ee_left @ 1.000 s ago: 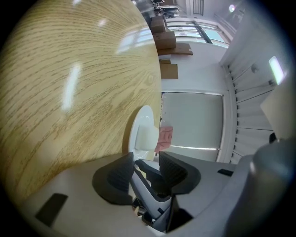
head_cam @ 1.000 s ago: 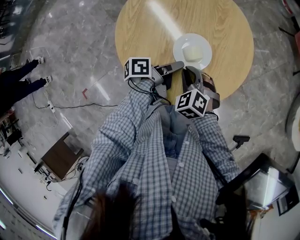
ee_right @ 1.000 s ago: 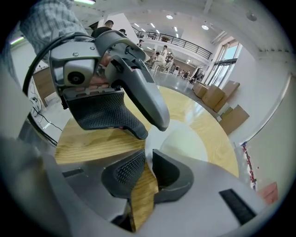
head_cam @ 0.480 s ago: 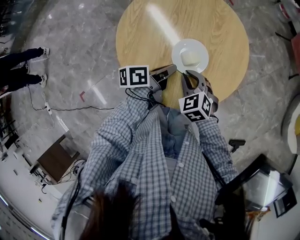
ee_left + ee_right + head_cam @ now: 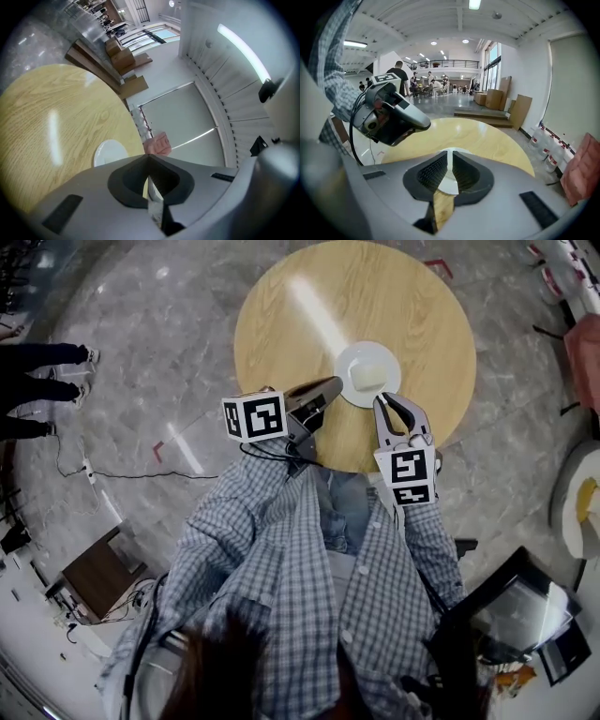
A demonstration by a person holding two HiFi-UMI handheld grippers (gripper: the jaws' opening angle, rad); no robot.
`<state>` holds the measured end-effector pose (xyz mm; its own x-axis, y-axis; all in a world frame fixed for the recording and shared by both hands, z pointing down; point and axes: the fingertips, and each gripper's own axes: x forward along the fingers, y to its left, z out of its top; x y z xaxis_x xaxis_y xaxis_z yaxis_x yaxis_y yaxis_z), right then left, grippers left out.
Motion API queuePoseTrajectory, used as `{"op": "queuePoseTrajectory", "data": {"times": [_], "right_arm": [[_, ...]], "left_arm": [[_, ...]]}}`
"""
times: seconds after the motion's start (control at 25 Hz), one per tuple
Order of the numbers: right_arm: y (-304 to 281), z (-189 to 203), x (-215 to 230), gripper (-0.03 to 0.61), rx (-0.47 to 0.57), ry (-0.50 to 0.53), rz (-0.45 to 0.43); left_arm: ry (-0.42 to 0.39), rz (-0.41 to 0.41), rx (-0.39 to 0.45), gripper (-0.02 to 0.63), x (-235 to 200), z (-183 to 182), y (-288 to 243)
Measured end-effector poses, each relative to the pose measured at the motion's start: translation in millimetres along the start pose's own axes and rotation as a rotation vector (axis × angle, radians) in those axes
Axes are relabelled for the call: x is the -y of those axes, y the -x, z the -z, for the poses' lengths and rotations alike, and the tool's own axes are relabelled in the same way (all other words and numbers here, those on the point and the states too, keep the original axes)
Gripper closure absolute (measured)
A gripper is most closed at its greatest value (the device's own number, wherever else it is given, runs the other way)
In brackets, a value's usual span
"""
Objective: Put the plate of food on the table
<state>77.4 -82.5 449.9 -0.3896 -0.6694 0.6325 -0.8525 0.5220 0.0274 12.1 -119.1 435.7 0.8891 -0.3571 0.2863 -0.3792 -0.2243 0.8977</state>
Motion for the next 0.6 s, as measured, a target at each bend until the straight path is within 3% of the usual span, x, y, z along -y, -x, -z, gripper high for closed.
{"op": "queuePoseTrajectory", "data": {"times": [0.32,0.6], "right_arm": [[39,-43,23,0.537,0.116,-0.114,0.053],[72,-81,52,0.537,0.283,-0.179,0.094]], "left_arm": [[-0.115,0.074,0.0,0.606,67,-13,8],[-0.351,0.082,0.067,0.606,113,-32,7]]}}
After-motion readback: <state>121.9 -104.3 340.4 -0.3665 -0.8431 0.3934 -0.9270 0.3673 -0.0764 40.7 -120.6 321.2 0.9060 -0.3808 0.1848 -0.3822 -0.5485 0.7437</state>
